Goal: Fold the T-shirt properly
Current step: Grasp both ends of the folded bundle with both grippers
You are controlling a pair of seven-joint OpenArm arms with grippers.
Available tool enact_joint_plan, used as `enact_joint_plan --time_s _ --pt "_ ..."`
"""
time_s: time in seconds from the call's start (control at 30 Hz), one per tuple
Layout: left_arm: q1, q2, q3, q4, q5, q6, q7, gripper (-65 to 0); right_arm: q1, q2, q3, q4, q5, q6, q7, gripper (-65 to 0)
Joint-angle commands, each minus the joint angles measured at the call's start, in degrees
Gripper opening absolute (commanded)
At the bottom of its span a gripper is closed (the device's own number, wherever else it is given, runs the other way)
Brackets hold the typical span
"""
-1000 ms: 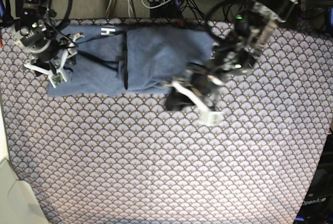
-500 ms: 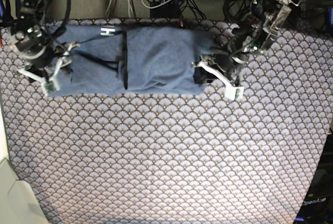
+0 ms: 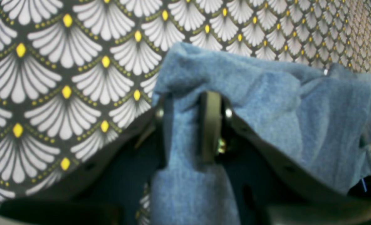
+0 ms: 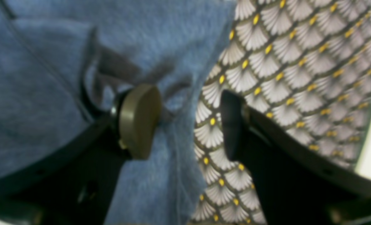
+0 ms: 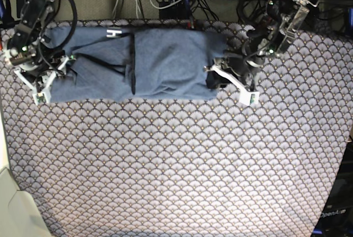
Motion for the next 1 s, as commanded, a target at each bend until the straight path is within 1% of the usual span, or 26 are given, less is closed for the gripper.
enact_joint_plan --time_s 0.0,0.13,0.3,0.73,0.97 --pt "-0.4 -0.7 -0.3 0.6 -0.1 -0.2 -0.2 -50.2 0.8 0.7 0.3 -0.4 0.3 -0.2 0.6 -29.8" --pt "-0.4 -0.7 -0.3 0.6 -0.1 -0.2 -0.2 -50.2 0.7 0.7 0.4 -3.7 0.3 -0.2 0.6 -29.8" --pt "-0.4 -0.6 -0.3 0.6 -0.1 -0.2 -0.2 -50.2 0.3 -0.3 0.4 -4.0 0.3 -0.2 0.6 -29.8" --pt "-0.4 -0.7 -0.3 0.7 -0.1 -0.2 -0.2 -50.2 -0.1 -0.4 0.4 -4.1 0.3 -0.2 0.4 -29.8" --pt "-0.2 -0.7 -0.3 0.6 -0.2 -0.2 -0.2 -50.2 0.5 -1.1 0.4 -4.1 0.4 -0.2 -4.7 -29.9"
